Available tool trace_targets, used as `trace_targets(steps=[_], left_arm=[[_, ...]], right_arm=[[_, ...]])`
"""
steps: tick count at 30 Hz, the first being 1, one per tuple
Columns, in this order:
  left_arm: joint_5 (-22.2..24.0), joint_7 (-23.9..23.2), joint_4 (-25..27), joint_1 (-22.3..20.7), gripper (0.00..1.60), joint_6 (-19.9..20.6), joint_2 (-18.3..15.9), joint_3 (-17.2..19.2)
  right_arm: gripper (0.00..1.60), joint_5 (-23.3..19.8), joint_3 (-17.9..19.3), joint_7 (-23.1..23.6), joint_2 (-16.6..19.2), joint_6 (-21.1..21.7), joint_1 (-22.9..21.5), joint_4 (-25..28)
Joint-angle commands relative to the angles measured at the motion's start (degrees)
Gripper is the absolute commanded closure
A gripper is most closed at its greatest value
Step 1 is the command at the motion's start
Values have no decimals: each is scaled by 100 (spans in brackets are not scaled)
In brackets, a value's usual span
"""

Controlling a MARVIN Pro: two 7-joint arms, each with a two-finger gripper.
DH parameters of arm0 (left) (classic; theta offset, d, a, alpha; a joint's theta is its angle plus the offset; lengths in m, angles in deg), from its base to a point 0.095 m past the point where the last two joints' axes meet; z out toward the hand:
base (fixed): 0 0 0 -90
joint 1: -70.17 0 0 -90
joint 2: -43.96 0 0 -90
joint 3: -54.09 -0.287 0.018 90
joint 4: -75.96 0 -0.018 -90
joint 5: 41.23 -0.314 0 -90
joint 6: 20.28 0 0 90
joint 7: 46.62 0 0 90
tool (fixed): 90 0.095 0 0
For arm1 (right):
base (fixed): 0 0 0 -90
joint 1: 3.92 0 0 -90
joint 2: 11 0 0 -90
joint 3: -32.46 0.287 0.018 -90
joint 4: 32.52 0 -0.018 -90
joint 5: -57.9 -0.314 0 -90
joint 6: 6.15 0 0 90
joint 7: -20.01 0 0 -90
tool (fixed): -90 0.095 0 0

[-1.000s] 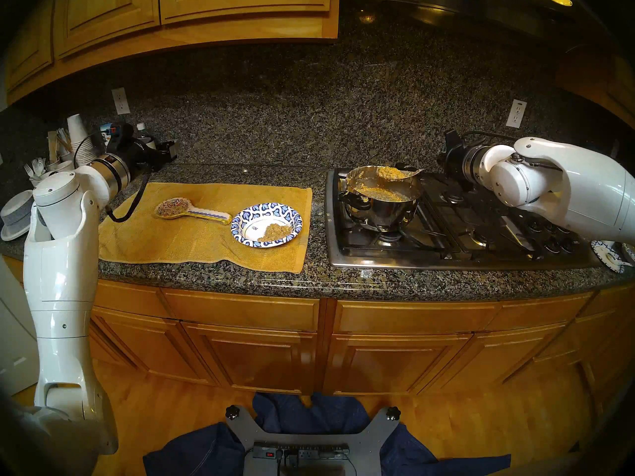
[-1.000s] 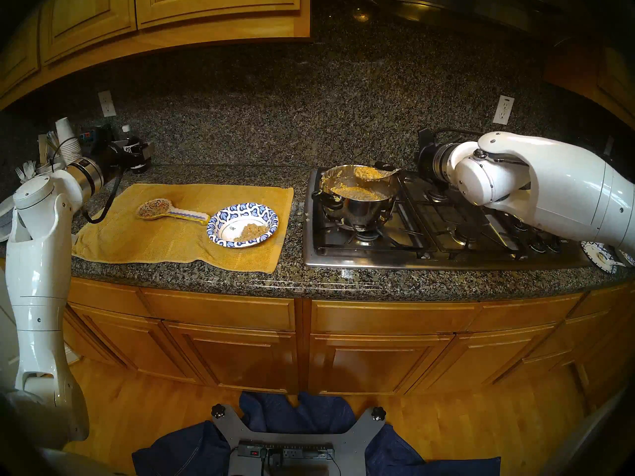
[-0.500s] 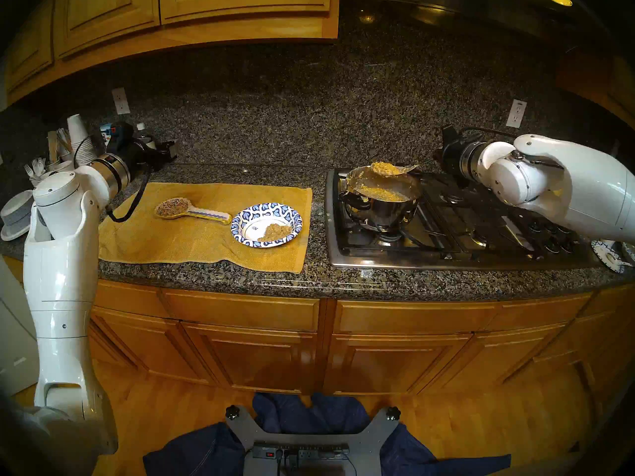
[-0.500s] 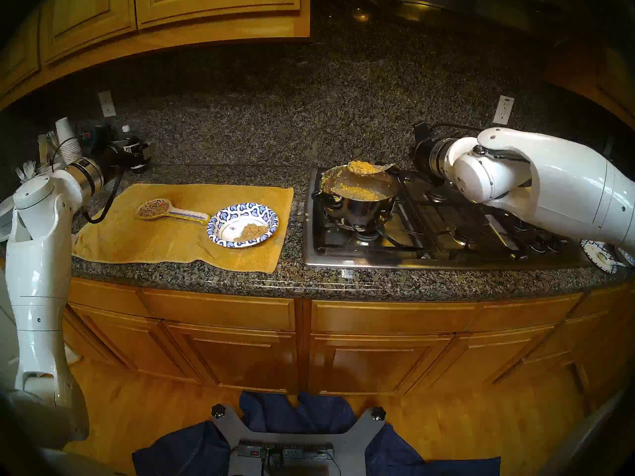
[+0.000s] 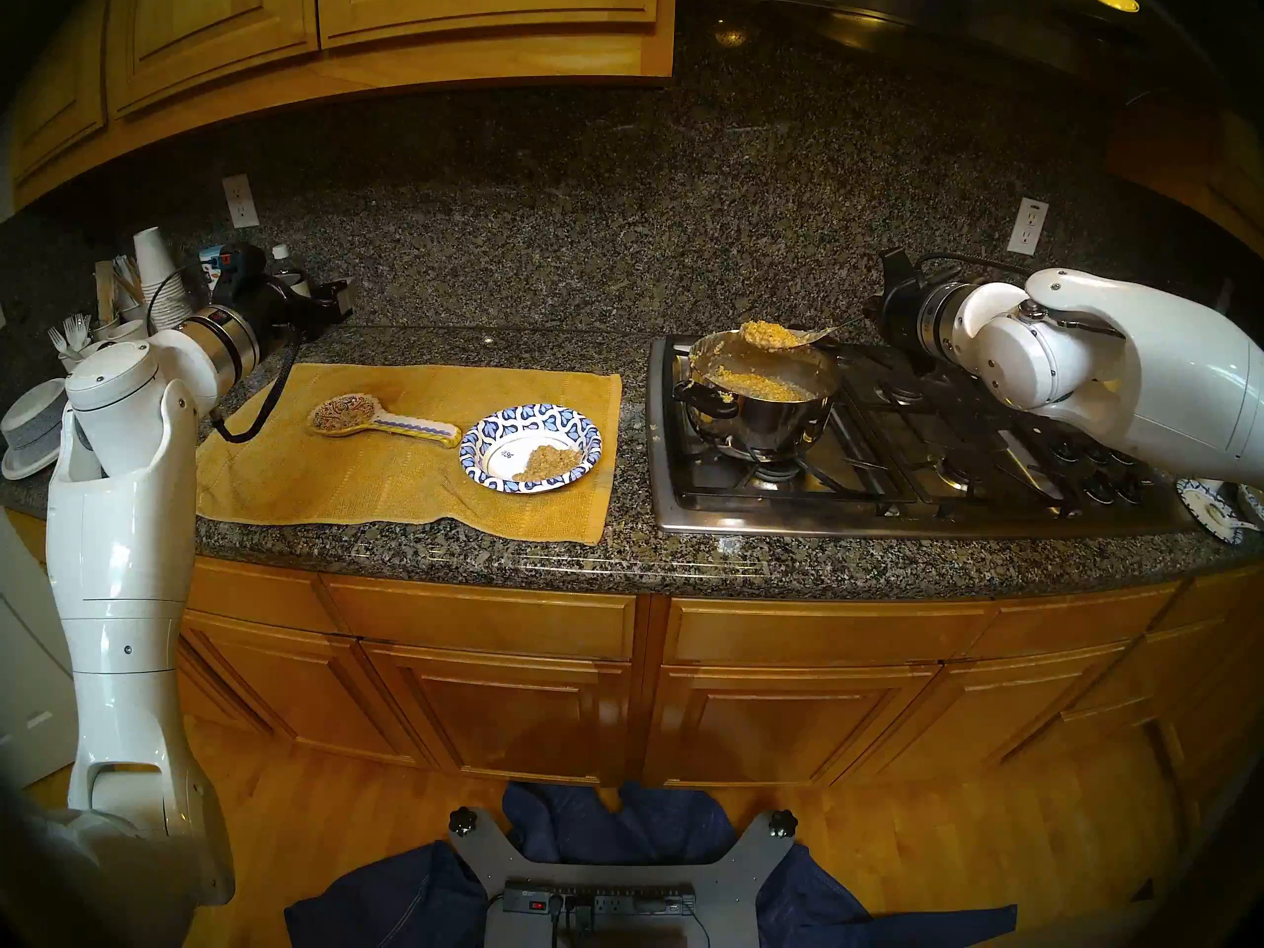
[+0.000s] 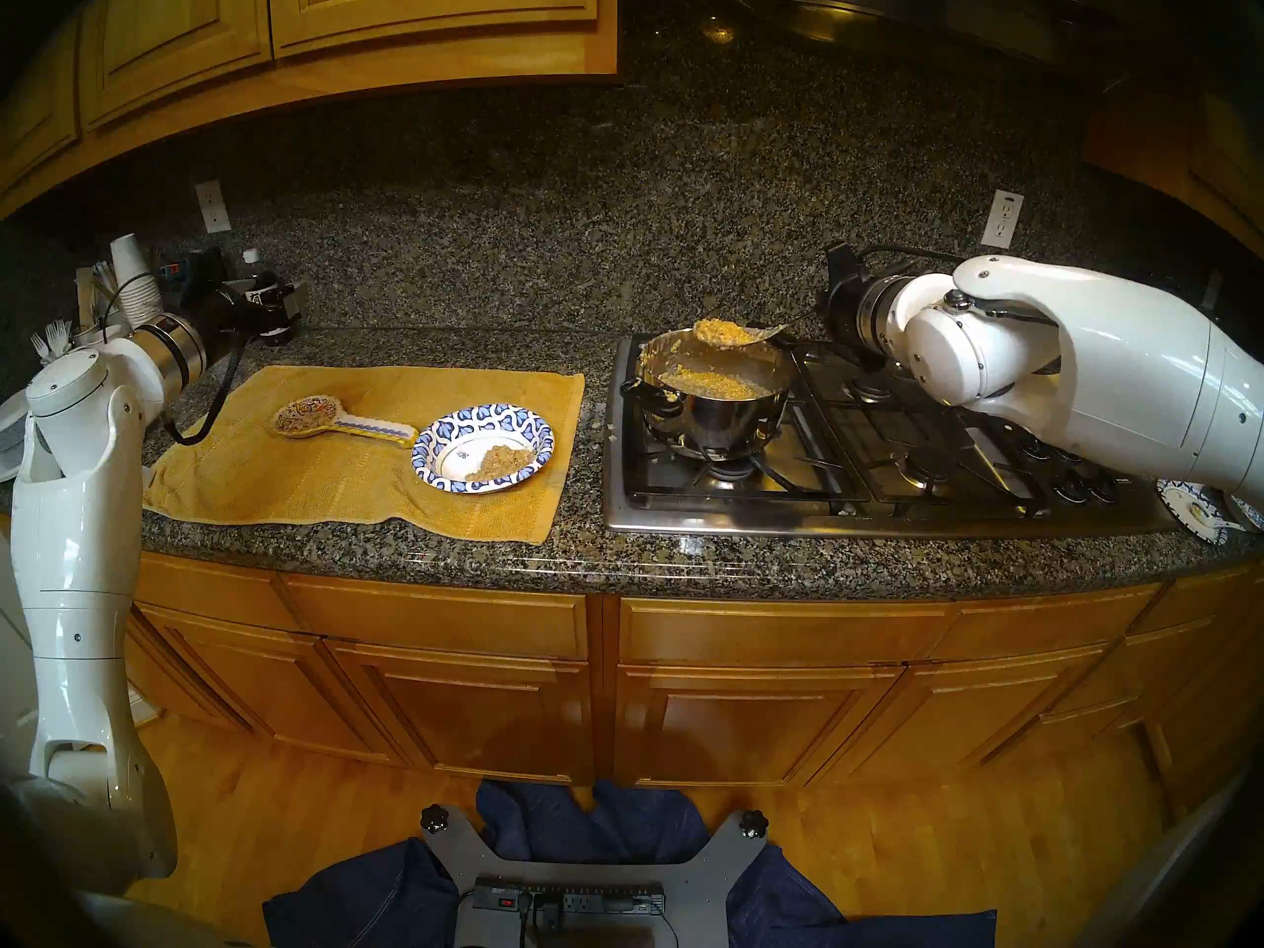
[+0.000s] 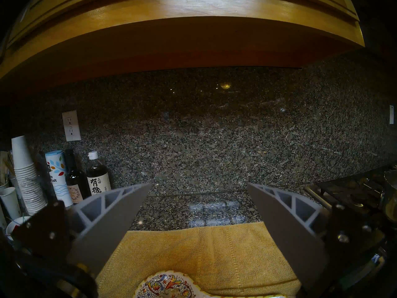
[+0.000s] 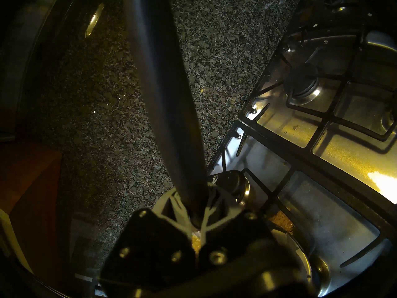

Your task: Scoop oatmeal into bowl

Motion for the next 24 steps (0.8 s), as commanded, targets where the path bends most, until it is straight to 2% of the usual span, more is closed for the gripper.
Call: trace_targets(steps=[1, 12, 23, 24], left_arm=[[19, -12, 155, -183, 0, -90, -46, 28], [24, -7, 155, -179, 0, -83, -51, 26], [29, -3, 155, -177, 0, -84, -54, 24], [30, -2, 155, -177, 0, -84, -55, 24]], right_arm=[[160, 19, 302, 191, -208, 46, -254, 116], [160, -204, 560, 310, -969, 44, -170, 131], [160, -204, 826, 418, -1829, -27, 68, 52], [160, -204, 888, 426, -1804, 6, 111, 94]])
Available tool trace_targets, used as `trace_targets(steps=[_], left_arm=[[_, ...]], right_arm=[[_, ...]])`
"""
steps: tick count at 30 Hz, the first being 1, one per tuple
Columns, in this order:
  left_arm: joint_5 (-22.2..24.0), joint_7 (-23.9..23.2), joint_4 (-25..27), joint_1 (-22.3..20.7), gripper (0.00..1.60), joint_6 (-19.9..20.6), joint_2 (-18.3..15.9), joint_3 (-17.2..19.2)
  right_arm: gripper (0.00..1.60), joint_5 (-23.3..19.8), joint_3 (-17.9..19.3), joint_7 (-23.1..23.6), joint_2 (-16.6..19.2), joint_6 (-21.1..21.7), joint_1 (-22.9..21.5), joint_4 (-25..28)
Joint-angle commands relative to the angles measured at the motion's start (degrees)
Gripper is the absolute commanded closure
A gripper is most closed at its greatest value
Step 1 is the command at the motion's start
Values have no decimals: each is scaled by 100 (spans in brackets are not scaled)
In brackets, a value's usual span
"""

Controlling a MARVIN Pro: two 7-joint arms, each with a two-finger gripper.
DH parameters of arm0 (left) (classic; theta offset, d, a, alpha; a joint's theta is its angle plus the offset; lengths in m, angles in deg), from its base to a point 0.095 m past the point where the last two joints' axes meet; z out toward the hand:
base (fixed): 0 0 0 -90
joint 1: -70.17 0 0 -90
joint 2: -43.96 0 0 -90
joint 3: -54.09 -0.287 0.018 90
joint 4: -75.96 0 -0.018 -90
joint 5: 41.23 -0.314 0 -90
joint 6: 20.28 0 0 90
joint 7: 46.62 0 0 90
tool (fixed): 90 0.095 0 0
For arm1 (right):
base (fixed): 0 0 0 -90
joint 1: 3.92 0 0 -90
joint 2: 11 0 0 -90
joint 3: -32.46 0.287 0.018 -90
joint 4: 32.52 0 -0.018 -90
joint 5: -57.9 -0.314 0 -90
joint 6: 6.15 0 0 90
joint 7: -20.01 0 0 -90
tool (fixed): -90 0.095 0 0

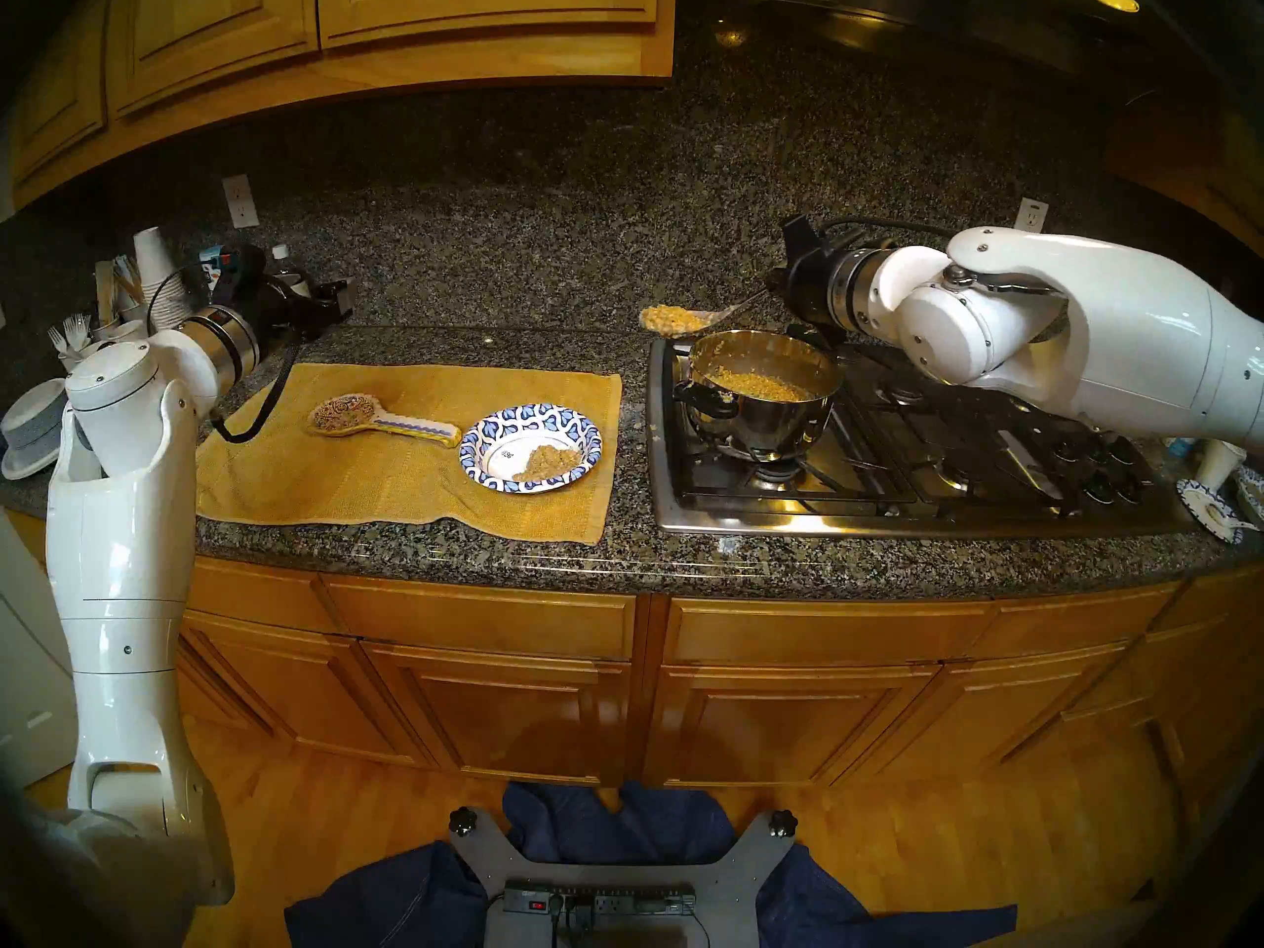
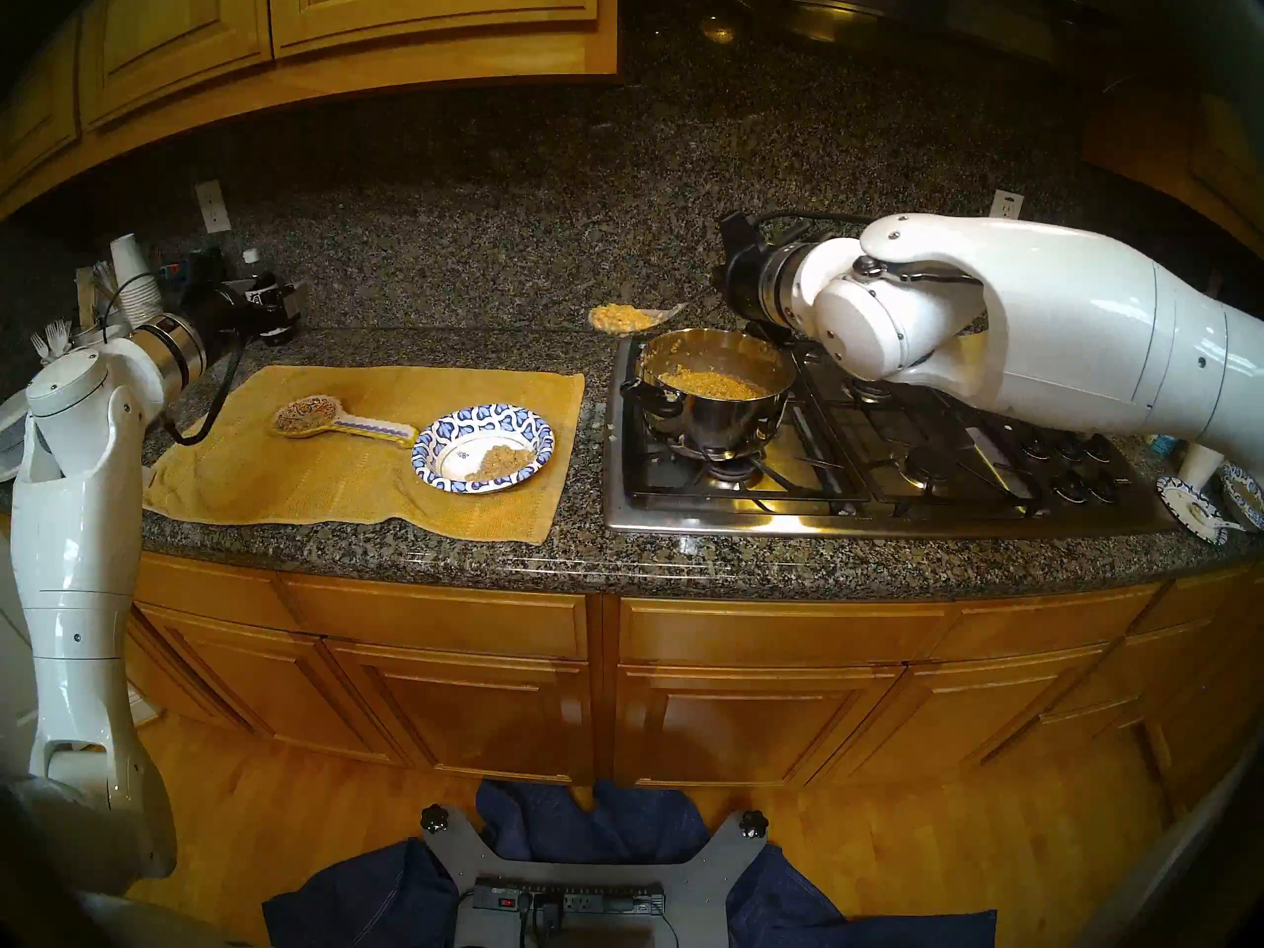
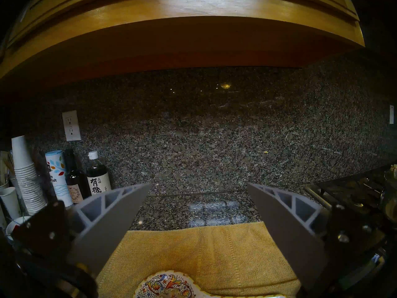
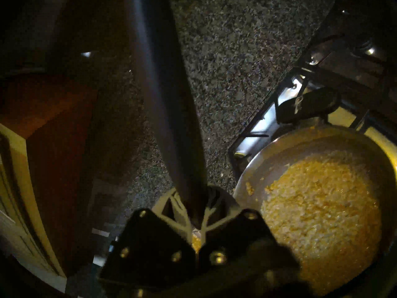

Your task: Scoop oatmeal into bowl

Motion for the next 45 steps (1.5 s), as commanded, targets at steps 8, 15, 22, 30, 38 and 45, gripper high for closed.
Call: trace_targets(steps=[8, 15, 22, 30, 38, 45], left_arm=[[23, -9, 155, -184, 0, -95, -47, 26], [26, -8, 155, -186, 0, -107, -48, 25], [29, -6, 154, -185, 0, -108, -50, 24], [31, -4, 155, -183, 0, -105, -52, 23], [34, -2, 155, -182, 0, -101, -54, 22], [37, 1, 155, -179, 0, -96, -57, 21]], right_arm=[[160, 19, 554, 262, -1144, -144, 174, -288], [160, 19, 554, 259, -1317, -216, 274, -386], [160, 352, 343, 354, -1448, -298, 261, -176], [160, 940, -15, 372, -1681, -520, 164, 15], [160, 1670, -495, 139, -2081, -856, -6, 99], [160, 2207, -850, -21, -2446, -1089, -155, 55]])
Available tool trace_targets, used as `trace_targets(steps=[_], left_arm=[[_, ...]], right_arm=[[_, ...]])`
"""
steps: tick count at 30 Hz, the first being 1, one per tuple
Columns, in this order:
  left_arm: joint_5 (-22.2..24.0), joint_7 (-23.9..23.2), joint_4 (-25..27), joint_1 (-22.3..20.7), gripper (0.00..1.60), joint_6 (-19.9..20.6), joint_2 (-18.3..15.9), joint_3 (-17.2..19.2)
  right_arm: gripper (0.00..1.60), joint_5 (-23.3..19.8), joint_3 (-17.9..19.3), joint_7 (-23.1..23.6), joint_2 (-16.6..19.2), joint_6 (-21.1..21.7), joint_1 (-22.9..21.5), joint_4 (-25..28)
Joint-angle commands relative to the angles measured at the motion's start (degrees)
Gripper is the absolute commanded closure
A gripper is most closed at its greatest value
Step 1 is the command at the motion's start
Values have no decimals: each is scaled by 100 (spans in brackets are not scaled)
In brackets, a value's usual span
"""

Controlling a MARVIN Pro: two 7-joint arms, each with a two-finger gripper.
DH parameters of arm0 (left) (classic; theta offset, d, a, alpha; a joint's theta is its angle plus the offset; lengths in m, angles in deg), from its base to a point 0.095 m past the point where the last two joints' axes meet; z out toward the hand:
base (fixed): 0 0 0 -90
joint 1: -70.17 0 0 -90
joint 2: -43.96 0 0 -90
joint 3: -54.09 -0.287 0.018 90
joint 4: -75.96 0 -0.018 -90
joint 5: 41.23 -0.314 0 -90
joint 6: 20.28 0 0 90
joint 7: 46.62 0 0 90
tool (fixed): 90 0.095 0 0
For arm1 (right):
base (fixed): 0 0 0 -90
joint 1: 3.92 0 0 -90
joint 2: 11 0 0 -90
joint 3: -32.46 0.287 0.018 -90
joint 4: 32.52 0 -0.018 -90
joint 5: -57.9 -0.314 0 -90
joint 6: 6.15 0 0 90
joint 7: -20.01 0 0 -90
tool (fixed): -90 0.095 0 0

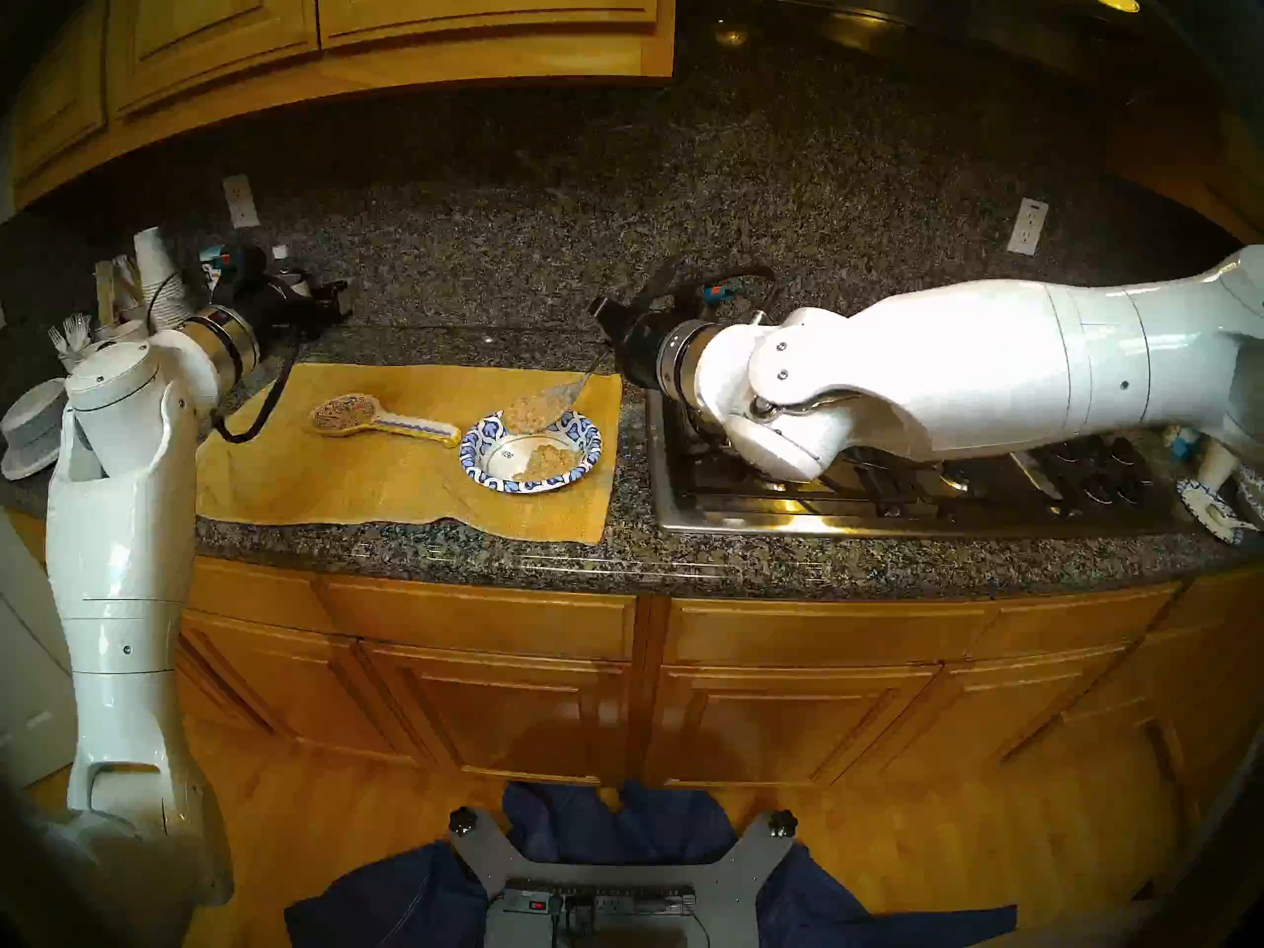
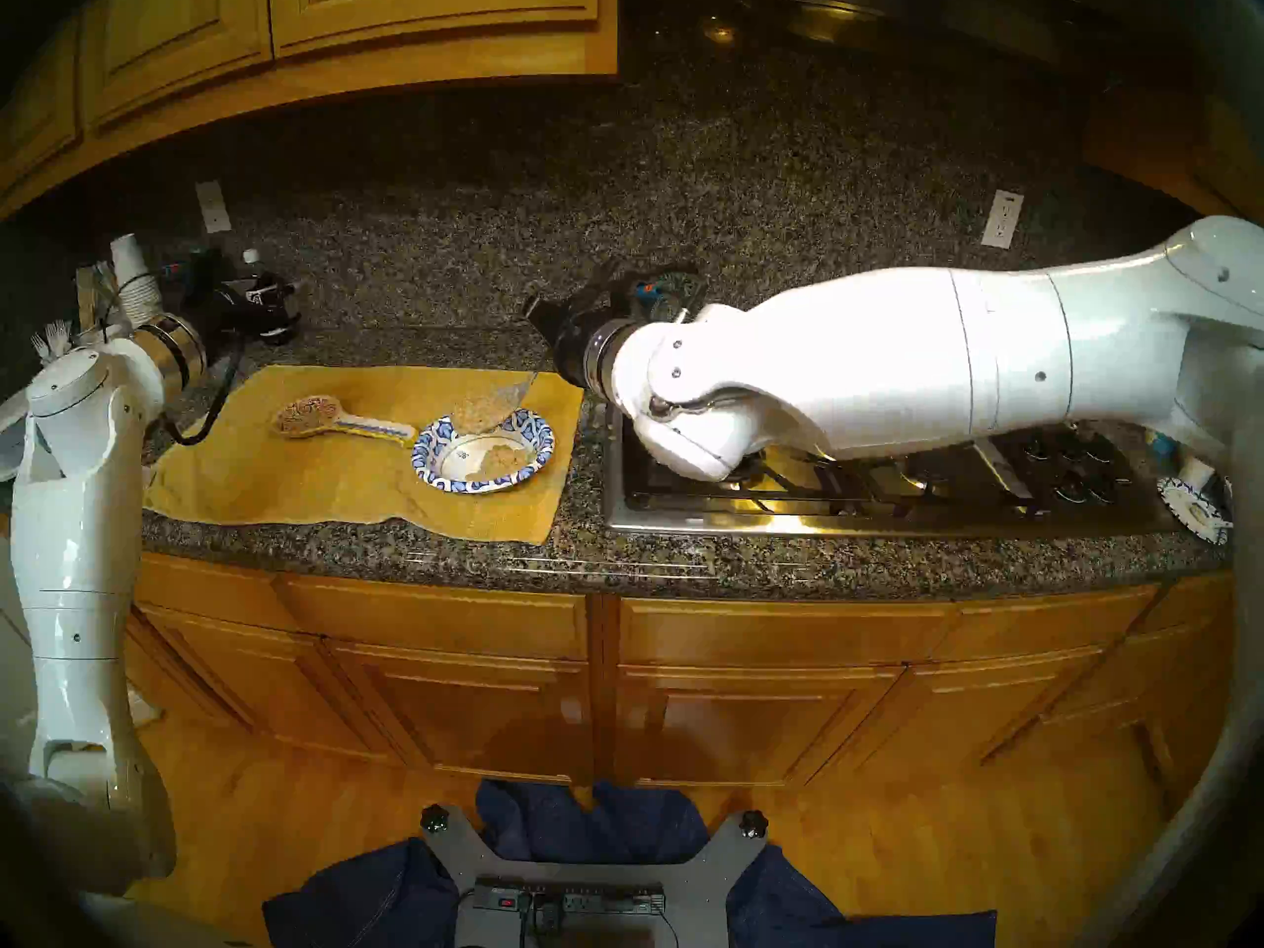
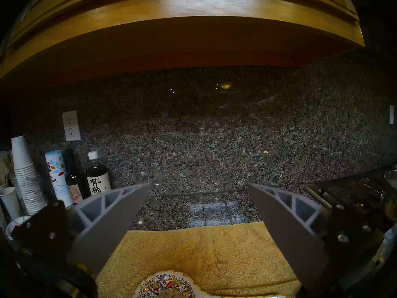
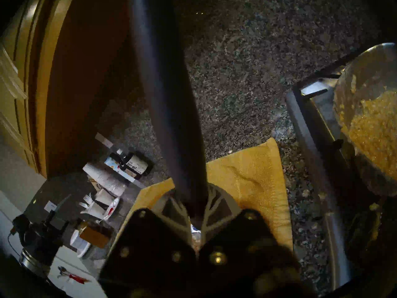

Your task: Scoop oatmeal into bowl

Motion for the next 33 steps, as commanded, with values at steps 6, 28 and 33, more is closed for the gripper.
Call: trace_targets(steps=[6, 28, 33], left_arm=[[20, -9, 154, -181, 0, -86, -48, 30], [30, -1, 153, -175, 0, -79, -56, 27], [32, 1, 152, -172, 0, -77, -58, 26]], right_arm=[[160, 1295, -445, -246, -745, -581, -574, -73], [160, 3825, -2044, -1492, -2242, -1460, -955, -500], [160, 4354, -2290, -1740, -2519, -1673, -1008, -596]])
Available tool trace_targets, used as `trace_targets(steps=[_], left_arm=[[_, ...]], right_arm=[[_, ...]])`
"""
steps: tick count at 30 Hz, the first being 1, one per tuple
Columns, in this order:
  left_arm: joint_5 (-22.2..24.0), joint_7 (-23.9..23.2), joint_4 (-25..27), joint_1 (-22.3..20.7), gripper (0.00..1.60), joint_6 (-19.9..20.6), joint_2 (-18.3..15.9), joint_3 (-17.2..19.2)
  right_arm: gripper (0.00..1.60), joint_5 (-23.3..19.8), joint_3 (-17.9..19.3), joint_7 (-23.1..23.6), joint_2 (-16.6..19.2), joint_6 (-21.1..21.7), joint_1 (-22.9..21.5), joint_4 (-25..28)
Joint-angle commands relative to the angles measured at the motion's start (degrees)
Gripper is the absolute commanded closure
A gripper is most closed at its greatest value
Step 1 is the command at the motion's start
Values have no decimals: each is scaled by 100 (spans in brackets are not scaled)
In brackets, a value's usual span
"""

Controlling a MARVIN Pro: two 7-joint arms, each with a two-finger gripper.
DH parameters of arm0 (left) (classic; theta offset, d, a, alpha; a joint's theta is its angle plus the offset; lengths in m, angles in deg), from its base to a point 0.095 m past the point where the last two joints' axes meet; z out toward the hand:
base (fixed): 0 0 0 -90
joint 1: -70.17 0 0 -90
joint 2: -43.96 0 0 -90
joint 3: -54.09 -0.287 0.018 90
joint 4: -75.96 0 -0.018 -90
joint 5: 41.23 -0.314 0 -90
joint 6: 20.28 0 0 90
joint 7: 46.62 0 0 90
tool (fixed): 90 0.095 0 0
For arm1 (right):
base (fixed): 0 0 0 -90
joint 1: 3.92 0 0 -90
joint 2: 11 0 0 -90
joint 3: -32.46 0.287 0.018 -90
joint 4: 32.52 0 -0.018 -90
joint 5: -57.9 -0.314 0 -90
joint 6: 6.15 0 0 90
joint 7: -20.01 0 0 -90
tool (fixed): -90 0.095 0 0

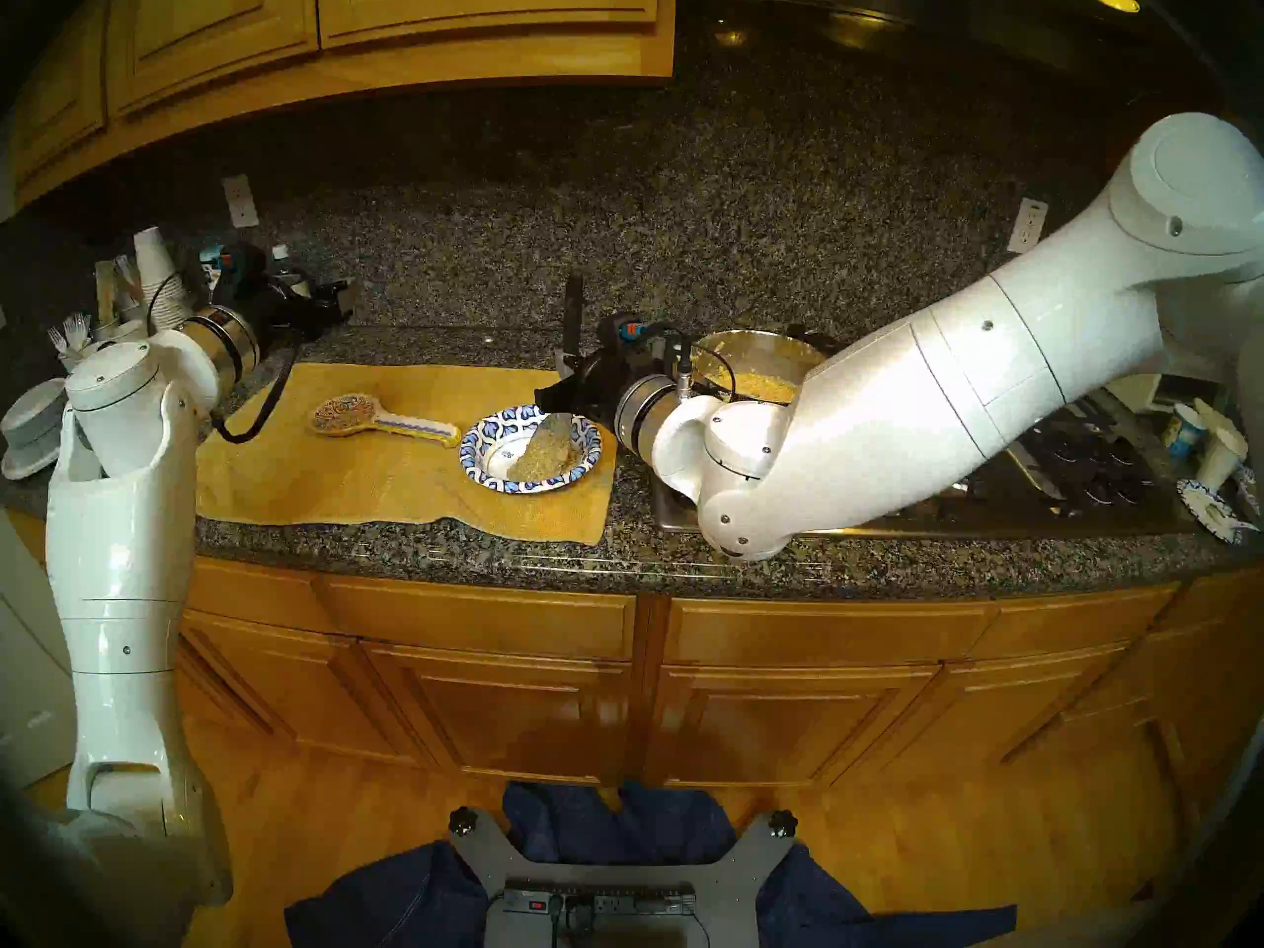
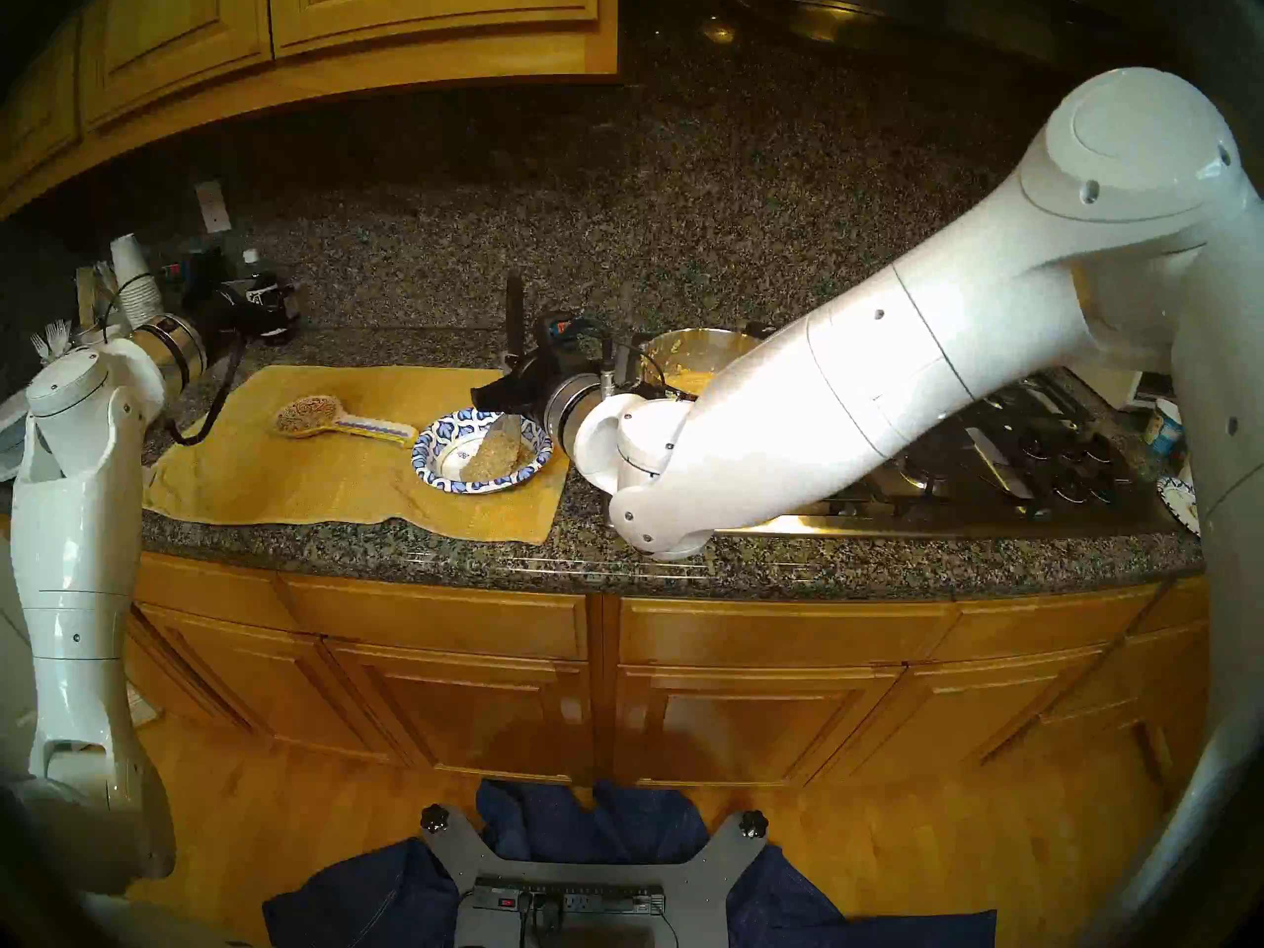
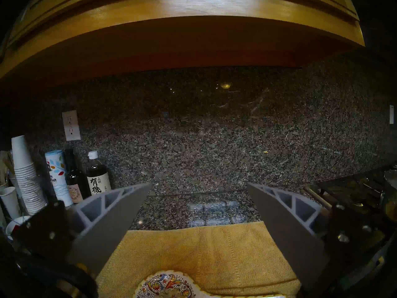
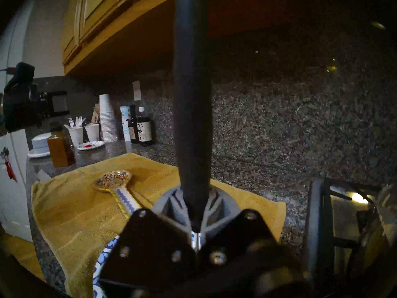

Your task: Scoop oatmeal into bowl

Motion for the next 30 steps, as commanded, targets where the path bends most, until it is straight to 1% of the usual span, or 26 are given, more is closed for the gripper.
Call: trace_targets(steps=[1, 11, 20, 30], left_arm=[[19, -10, 152, -179, 0, -77, -48, 30], [24, -6, 152, -174, 0, -74, -53, 28], [29, -1, 151, -170, 0, -72, -57, 27], [33, 3, 150, -164, 0, -69, -62, 25]], right_arm=[[160, 845, -182, -367, -511, -451, -360, -277], [160, 1966, -655, -920, -1001, -725, -440, -560], [160, 2936, -1079, -1384, -1344, -725, -471, -803], [160, 3999, -1611, -1790, -1646, -559, -355, -1087]])
